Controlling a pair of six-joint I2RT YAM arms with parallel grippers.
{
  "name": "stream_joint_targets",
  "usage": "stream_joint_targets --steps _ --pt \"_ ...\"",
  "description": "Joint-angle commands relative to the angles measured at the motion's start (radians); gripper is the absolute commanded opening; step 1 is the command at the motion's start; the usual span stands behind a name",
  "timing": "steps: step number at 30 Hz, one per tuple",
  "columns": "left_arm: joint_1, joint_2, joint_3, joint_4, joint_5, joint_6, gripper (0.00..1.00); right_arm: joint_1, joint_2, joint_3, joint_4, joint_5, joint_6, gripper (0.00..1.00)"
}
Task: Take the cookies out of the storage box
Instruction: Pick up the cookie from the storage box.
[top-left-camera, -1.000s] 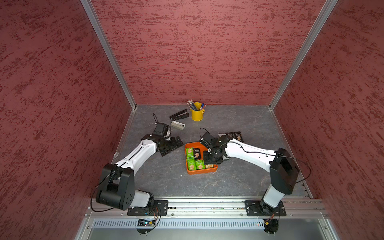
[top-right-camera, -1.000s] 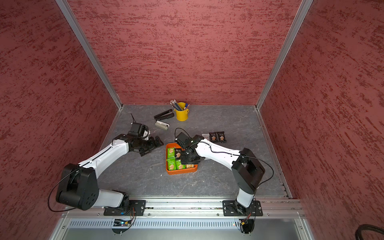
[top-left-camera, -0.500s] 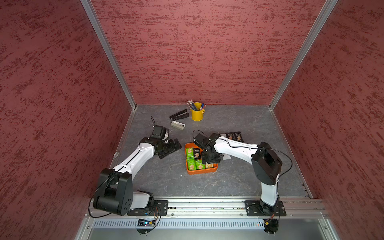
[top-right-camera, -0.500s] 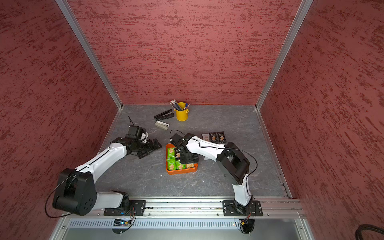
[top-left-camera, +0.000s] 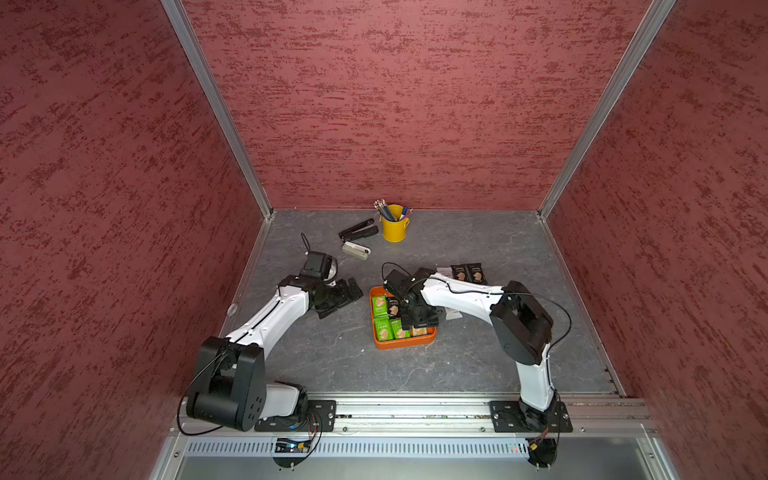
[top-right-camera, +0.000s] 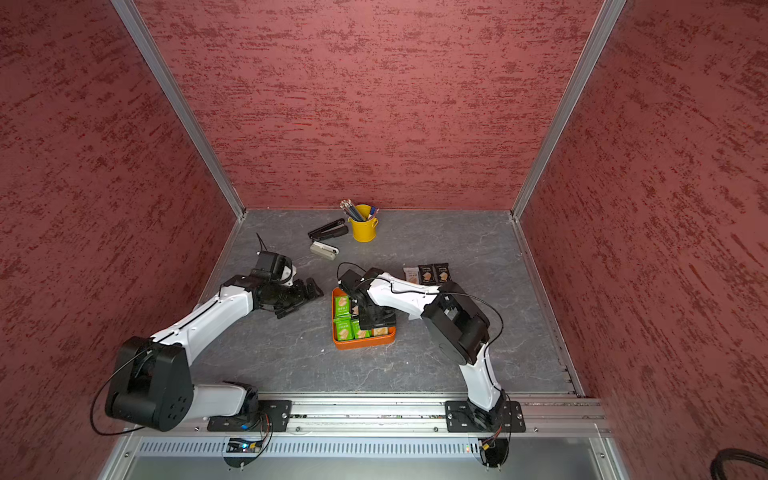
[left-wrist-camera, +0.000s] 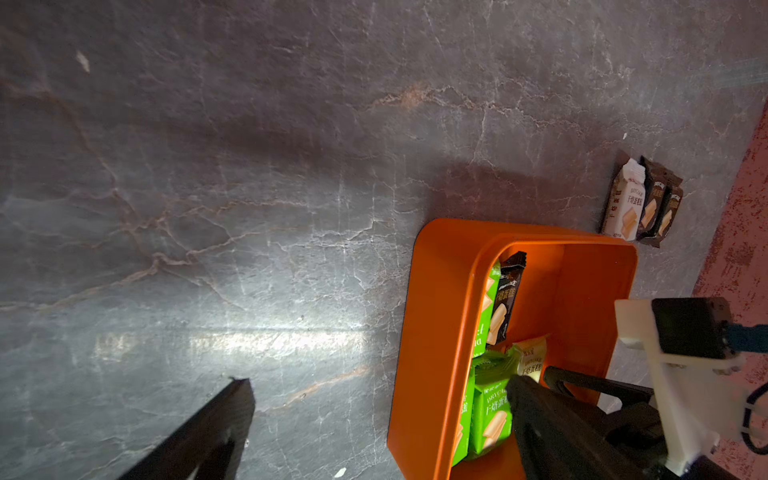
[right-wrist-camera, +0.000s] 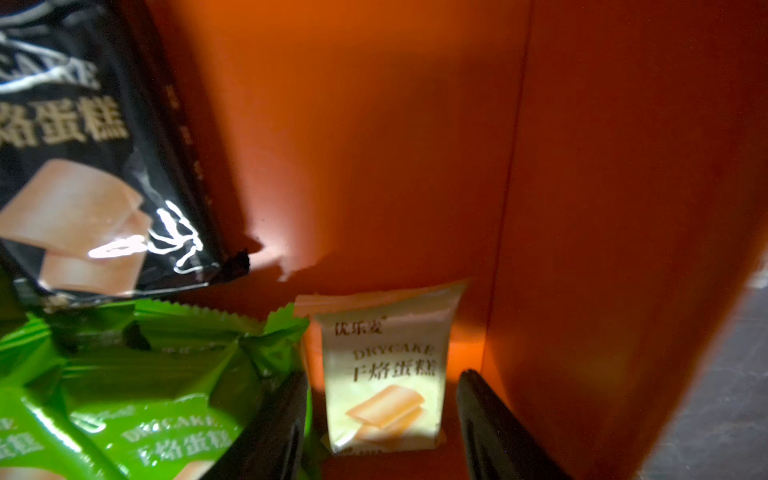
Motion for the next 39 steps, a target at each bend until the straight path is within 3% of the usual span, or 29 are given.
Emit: stream_joint_targets --steps 1,10,19,39 --pt "0.007 -0.028 -0.004 -0.001 0.007 0.01 1.0 0.005 0.038 0.031 0.024 0.031 -0.015 0.63" --pt "0.008 -0.03 -0.003 -0.007 0.006 0.002 1.0 0.005 0.068 0.028 0.024 0.061 -0.025 0.62" --pt "0.008 -0.024 -0.001 0.0 0.016 -0.016 1.0 0.003 0.046 0.026 0.026 0.075 -0.034 0.45" --pt "0.005 -0.028 0.017 -0.017 0.006 -0.021 1.0 -0.018 0.022 0.218 -0.049 0.19 -0.114 0.42"
